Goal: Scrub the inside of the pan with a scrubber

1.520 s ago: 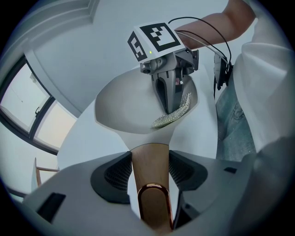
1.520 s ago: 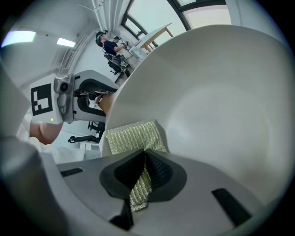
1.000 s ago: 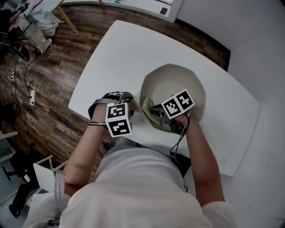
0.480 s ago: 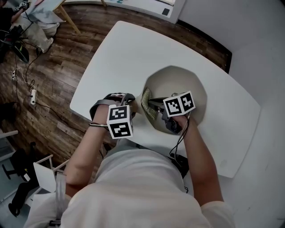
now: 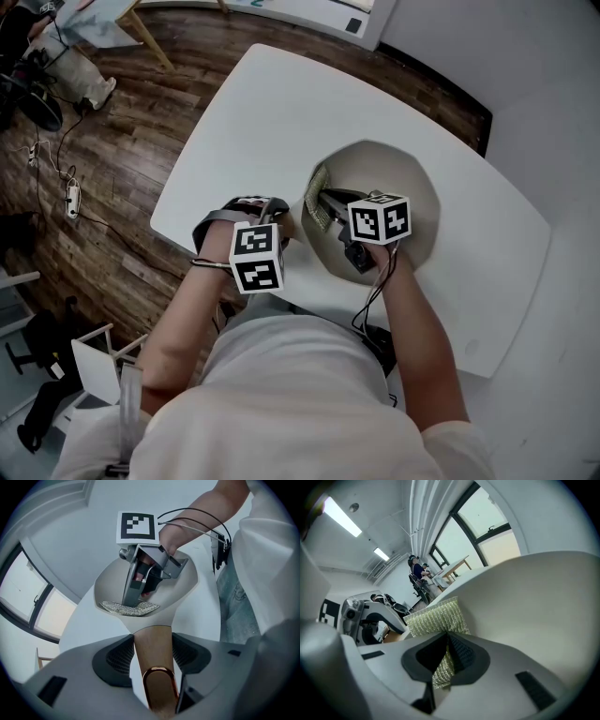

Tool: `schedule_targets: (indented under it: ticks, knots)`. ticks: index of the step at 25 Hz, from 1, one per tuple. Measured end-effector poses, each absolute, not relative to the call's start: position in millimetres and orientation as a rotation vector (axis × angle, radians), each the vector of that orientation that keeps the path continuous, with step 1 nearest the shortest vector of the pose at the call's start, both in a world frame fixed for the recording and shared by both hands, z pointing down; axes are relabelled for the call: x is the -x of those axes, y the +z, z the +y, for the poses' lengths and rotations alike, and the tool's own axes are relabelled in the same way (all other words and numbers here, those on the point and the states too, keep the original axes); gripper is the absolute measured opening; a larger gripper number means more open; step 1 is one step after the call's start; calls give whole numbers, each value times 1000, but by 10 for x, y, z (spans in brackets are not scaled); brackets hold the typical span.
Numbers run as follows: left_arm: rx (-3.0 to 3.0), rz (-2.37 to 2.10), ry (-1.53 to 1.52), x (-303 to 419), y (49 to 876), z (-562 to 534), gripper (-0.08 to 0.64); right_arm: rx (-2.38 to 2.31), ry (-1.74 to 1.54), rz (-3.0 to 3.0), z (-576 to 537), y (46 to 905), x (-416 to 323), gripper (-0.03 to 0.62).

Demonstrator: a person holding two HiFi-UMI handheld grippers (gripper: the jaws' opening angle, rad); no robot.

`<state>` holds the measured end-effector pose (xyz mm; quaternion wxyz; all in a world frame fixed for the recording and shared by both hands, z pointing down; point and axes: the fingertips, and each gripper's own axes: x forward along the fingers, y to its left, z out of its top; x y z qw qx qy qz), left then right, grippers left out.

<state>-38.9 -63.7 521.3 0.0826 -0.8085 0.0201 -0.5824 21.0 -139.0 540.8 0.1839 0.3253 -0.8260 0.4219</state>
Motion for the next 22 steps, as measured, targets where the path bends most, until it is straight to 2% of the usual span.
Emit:
schedule_targets:
  ticks: [22]
  knots:
    - [2429,62,-1730,365,5223,-621,249,-1394,806,-2239,-1941,5412,-646,28]
